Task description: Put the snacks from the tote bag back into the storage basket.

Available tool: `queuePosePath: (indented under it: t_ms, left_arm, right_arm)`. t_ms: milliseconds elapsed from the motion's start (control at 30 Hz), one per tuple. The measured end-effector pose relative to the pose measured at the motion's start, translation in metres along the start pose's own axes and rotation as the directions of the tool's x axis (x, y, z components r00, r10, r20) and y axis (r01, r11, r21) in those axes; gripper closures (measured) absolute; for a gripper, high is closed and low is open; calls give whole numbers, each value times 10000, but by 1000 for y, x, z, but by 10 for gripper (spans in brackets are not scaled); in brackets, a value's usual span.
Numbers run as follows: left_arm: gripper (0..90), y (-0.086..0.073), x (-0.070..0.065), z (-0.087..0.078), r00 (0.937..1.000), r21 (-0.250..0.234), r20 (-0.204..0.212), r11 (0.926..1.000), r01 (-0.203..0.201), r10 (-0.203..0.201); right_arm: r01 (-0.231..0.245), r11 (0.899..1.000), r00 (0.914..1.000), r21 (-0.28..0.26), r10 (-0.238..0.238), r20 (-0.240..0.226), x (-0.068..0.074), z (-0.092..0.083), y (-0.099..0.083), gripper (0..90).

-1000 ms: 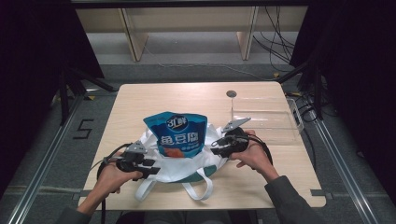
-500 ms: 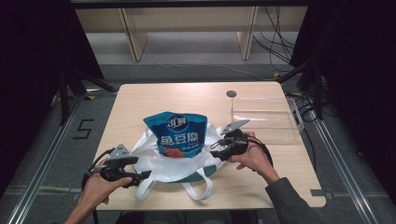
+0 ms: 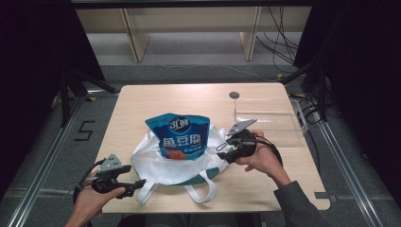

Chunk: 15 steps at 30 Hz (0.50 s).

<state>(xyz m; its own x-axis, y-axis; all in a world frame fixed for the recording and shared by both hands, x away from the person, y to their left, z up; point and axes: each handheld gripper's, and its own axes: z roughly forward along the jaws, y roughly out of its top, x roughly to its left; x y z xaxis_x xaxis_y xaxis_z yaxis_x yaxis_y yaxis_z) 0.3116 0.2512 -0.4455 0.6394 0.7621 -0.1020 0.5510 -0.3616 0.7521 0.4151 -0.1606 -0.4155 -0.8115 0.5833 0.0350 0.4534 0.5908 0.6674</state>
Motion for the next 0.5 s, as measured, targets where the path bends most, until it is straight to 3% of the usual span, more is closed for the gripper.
queuePosePath:
  t_ms: [67, 133, 200, 267, 333, 400, 467, 500]
  left_arm:
    - [222, -2, 1, -2, 10000, -1, -58, 10000, -22, 22]
    - [222, -3, 1, -2, 10000, -25, -53, 10000, -60, 59]
    - [223, -5, 0, -2, 9999, 54, -52, 9999, 140, -140]
    - [223, -5, 2, -2, 10000, 47, 19, 10000, 78, -78]
    - [224, -4, 3, -2, 10000, 69, -45, 10000, 49, -49]
    - [224, -4, 2, -2, 9999, 108, -140, 9999, 25, -23]
    - [224, -5, 1, -1, 9999, 60, -119, 10000, 18, -17]
    - [224, -5, 2, -2, 10000, 118, -79, 9999, -21, 21]
  right_arm:
    - [267, 9996, 9996, -98, -267, 22, 0, -4, 4, 333]
    - [353, 9994, 9990, 54, -354, 267, 1, -10, 8, 327]
    - [427, 9991, 9986, -54, -425, 322, 2, -13, 11, 320]
    - [380, 9993, 9991, 24, -380, 206, 2, -18, 16, 296]
    - [848, 9964, 9961, -4, -847, 249, -1, -22, 19, 248]
    - [988, 9951, 9951, -8, -987, 104, -1, -26, 23, 241]
    - [1074, 9937, 9940, -312, -1067, 229, -1, -29, 27, 236]
    - [973, 9951, 9949, -195, -967, 298, 0, -32, 29, 233]
